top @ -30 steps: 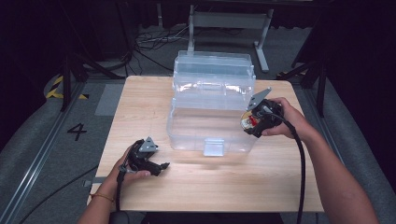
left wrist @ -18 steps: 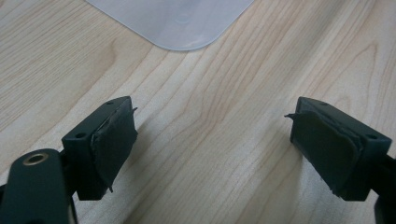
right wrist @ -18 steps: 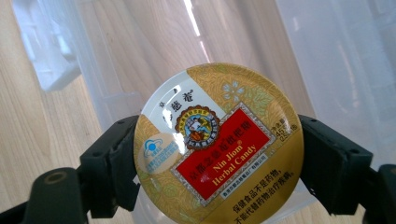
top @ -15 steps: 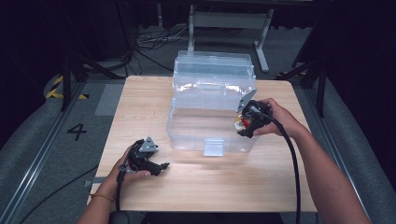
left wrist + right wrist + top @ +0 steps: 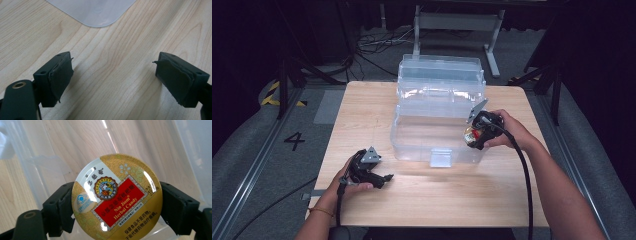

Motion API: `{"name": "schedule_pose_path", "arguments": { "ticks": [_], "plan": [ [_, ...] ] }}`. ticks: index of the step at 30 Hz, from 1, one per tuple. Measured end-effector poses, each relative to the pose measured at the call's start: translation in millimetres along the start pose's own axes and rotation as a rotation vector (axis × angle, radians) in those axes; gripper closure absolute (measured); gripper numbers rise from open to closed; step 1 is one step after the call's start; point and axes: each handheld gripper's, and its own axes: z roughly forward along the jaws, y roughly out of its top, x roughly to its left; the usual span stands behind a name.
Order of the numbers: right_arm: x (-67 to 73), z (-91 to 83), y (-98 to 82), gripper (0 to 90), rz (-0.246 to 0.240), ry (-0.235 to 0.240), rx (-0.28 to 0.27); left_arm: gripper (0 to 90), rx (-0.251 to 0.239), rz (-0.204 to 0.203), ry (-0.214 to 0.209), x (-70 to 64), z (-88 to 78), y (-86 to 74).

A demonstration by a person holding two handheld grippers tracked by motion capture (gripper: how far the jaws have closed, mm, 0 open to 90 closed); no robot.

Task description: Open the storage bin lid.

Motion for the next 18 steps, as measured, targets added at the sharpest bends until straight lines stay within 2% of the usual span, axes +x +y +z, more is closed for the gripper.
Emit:
{"name": "schedule_pose_path", "arguments": {
  "ticks": [3,8,18],
  "plan": [
    [0.5,2.5,-1.8,20.4,-0.004,-0.017,0.012,14.6,0.0,0.002,-0.001,0.2,0.1,0.0],
    [-1.6,6.1,-6.3,20.2,0.022,-0.013,0.013,14.6,0.0,0.001,-0.001,0.2,0.1,0.0],
    [-3.4,5.5,-8.4,20.1,0.037,-0.019,0.008,14.6,0.0,0.001,-0.001,0.2,0.1,0.0]
  ]
}}
